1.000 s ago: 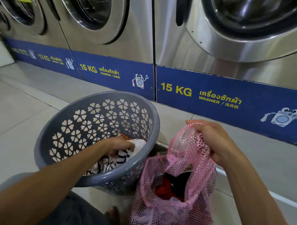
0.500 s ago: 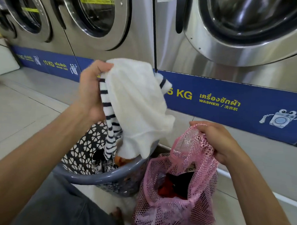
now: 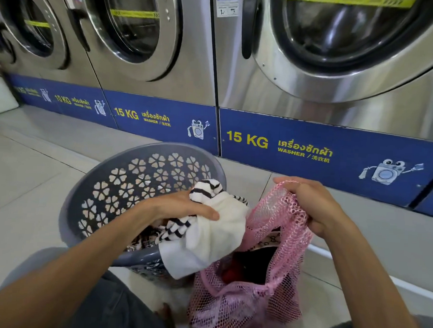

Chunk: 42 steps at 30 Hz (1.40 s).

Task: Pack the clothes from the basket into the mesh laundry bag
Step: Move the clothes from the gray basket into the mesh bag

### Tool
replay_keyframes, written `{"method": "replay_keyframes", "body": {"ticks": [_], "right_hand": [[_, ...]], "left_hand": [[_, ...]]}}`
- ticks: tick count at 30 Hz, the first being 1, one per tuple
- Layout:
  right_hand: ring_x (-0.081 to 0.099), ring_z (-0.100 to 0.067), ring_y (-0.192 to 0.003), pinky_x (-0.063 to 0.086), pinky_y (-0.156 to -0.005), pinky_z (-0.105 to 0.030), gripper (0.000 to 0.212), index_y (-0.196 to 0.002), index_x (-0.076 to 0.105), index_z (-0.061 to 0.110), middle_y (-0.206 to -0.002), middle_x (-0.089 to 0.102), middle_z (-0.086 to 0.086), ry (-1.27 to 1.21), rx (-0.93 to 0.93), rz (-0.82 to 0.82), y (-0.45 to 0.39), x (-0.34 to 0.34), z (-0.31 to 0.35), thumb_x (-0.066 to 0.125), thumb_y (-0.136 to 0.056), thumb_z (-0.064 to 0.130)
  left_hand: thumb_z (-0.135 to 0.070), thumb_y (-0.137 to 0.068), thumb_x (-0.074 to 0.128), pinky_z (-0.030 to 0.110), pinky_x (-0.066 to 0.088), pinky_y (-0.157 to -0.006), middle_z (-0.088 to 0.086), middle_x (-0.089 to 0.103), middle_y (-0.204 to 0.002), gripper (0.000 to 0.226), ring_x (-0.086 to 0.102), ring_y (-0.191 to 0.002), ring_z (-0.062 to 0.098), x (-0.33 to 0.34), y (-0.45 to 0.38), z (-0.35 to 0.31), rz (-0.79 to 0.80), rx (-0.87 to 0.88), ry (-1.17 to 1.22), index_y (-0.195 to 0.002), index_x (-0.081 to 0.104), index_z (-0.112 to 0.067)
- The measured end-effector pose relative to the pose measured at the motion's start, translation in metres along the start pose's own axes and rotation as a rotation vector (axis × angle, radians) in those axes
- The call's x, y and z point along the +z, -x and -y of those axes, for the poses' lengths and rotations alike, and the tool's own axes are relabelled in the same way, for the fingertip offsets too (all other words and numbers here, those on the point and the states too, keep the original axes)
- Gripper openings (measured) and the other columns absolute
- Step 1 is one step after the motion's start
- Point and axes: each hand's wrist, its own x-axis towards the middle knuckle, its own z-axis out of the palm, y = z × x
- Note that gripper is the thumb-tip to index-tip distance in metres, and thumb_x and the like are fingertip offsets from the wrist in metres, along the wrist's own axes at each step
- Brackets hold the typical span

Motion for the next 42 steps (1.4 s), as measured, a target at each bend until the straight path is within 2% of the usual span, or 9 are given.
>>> {"method": "replay_keyframes", "body": {"ticks": [9, 12, 15, 18, 26, 31, 36, 39, 42], "right_hand": [[0.048, -0.027, -0.069, 0.038, -0.061, -0.034, 0.027, -0.107, 0.079, 0.018, -0.090, 0.065, -0.015, 0.015, -0.002, -0.014, 0.001, -0.008, -0.003, 0.056, -0.096, 0.008], [0.058, -0.027, -0.081, 0.047, -0.072, -0.038, 0.026, -0.109, 0.079, 0.017, -0.096, 0.075, -0.007, -0.001, -0.028, -0.056, 0.000, -0.012, -0.003, 0.058, -0.096, 0.011], [0.070, -0.025, -0.101, 0.056, -0.090, -0.040, 0.025, -0.106, 0.079, 0.022, -0.112, 0.077, -0.004, -0.036, -0.066, -0.111, -0.004, -0.014, -0.002, 0.058, -0.097, 0.016], [0.072, -0.027, -0.107, 0.057, -0.097, -0.044, 0.028, -0.111, 0.078, 0.021, -0.113, 0.077, -0.007, -0.126, -0.114, -0.135, -0.002, -0.013, 0.002, 0.054, -0.099, 0.016], [0.071, -0.020, -0.111, 0.055, -0.102, -0.044, 0.028, -0.109, 0.080, 0.029, -0.116, 0.078, 0.001, -0.095, -0.192, -0.014, 0.011, 0.009, 0.002, 0.054, -0.100, 0.023], [0.069, -0.029, -0.088, 0.056, -0.081, -0.041, 0.030, -0.117, 0.077, 0.020, -0.095, 0.076, -0.013, -0.374, -0.044, 0.073, 0.012, 0.005, 0.002, 0.051, -0.102, 0.020], [0.067, -0.030, -0.080, 0.055, -0.082, -0.045, 0.028, -0.117, 0.077, 0.013, -0.086, 0.070, -0.012, -0.506, 0.057, 0.078, 0.012, 0.002, 0.000, 0.065, -0.094, 0.023], [0.063, -0.016, -0.053, 0.053, -0.054, -0.028, 0.030, -0.121, 0.072, 0.011, -0.064, 0.064, -0.005, -0.498, 0.103, 0.065, 0.013, -0.009, 0.005, 0.061, -0.097, 0.025], [0.057, -0.012, -0.047, 0.048, -0.046, -0.024, 0.028, -0.121, 0.068, 0.007, -0.056, 0.056, 0.001, -0.393, 0.116, -0.040, 0.010, -0.016, 0.005, 0.065, -0.096, 0.019]], "left_hand": [[-0.020, -0.051, 0.084, 0.046, 0.060, -0.085, 0.008, 0.080, -0.093, 0.052, 0.076, -0.091, 0.030, -0.029, 0.030, -0.023, -0.408, 0.177, 0.339, -0.102, 0.075, -0.014], [-0.031, -0.062, 0.079, 0.026, 0.059, -0.066, 0.004, 0.076, -0.069, 0.055, 0.074, -0.064, 0.013, -0.038, 0.071, -0.048, -0.240, 0.344, 0.499, -0.105, 0.072, 0.002], [-0.032, -0.027, 0.083, 0.016, 0.053, -0.066, -0.003, 0.066, -0.046, 0.061, 0.064, -0.047, 0.002, -0.039, 0.101, -0.073, -0.205, 0.460, 0.426, -0.075, 0.068, 0.002], [0.004, -0.069, 0.071, 0.019, 0.056, -0.056, -0.005, 0.073, -0.062, 0.028, 0.070, -0.058, 0.006, -0.030, 0.096, -0.096, -0.266, 0.495, 0.284, -0.086, 0.069, -0.017], [-0.027, -0.060, 0.084, 0.032, 0.057, -0.086, -0.011, 0.073, -0.106, 0.056, 0.070, -0.099, 0.010, 0.045, 0.008, -0.090, 0.078, 0.443, -0.454, -0.112, 0.063, -0.030], [-0.001, -0.062, 0.083, 0.021, 0.057, -0.071, 0.001, 0.077, -0.092, 0.050, 0.067, -0.078, 0.009, 0.100, -0.074, -0.062, -0.017, 0.283, 0.148, -0.108, 0.069, -0.015], [-0.027, -0.066, 0.081, 0.028, 0.057, -0.080, -0.003, 0.073, -0.102, 0.050, 0.070, -0.091, 0.014, 0.174, -0.122, -0.035, -0.379, 0.163, 0.627, -0.113, 0.065, -0.024], [-0.062, -0.072, 0.051, 0.043, 0.046, -0.106, 0.006, 0.063, -0.133, 0.075, 0.059, -0.124, 0.028, 0.218, -0.123, -0.011, -0.421, 0.119, 0.394, -0.136, 0.055, -0.022], [-0.037, -0.102, 0.036, 0.056, 0.014, -0.122, 0.004, 0.014, -0.167, 0.064, 0.014, -0.154, 0.027, 0.246, -0.129, 0.028, -0.178, 0.017, -0.197, -0.161, 0.011, -0.025]]}}
